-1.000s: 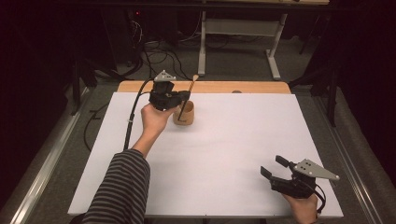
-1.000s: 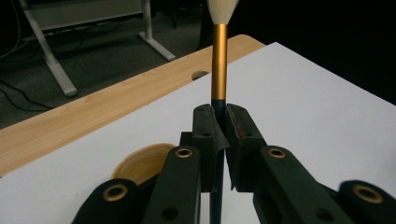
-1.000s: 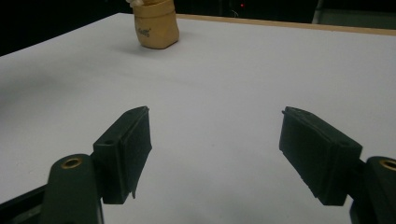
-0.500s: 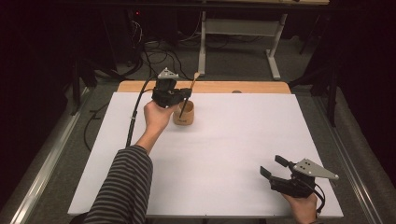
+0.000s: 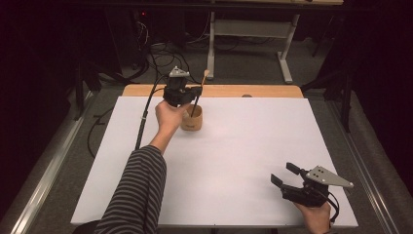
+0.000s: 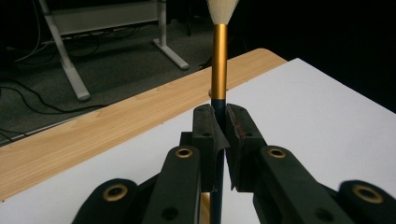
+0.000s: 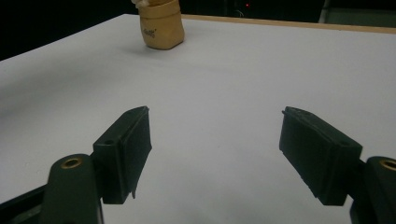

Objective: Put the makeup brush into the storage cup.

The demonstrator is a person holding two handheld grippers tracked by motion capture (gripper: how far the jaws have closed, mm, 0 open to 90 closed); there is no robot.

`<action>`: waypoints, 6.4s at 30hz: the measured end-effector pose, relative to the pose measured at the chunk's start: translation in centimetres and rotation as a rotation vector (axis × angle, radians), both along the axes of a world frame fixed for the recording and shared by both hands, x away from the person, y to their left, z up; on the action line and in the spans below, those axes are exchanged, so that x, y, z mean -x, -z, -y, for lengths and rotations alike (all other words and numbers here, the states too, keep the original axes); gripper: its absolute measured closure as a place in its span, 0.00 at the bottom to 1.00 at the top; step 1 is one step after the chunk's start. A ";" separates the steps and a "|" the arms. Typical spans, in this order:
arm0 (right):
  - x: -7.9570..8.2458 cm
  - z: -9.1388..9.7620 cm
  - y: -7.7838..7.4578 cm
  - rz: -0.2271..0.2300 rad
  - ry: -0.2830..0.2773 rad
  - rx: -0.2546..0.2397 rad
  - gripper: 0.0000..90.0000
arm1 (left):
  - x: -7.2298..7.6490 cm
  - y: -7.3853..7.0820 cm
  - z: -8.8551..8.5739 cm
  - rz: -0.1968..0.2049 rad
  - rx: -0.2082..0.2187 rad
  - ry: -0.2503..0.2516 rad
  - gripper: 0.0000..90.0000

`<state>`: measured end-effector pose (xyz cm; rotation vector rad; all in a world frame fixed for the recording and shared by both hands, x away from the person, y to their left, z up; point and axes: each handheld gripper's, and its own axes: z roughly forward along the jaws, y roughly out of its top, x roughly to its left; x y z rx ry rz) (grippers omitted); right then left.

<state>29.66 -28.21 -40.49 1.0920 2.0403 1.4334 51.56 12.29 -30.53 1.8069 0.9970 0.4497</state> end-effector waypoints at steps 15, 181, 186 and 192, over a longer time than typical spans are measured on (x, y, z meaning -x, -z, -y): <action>0.0 0.0 0.0 0.001 0.002 -0.004 0.30 | -0.8 1.3 0.3 0.009 -0.054 -0.026 0.92; -0.2 -0.1 0.2 -0.022 0.018 -0.008 0.29 | 11.1 -1.1 -5.8 0.018 -0.059 0.091 0.36; -0.2 -0.1 0.2 -0.024 0.021 -0.012 0.29 | 12.1 -1.4 -6.6 0.029 -0.044 0.081 0.36; -0.2 -0.1 0.2 -0.022 0.020 -0.011 0.29 | 12.8 -1.6 -7.3 0.036 -0.034 0.074 0.36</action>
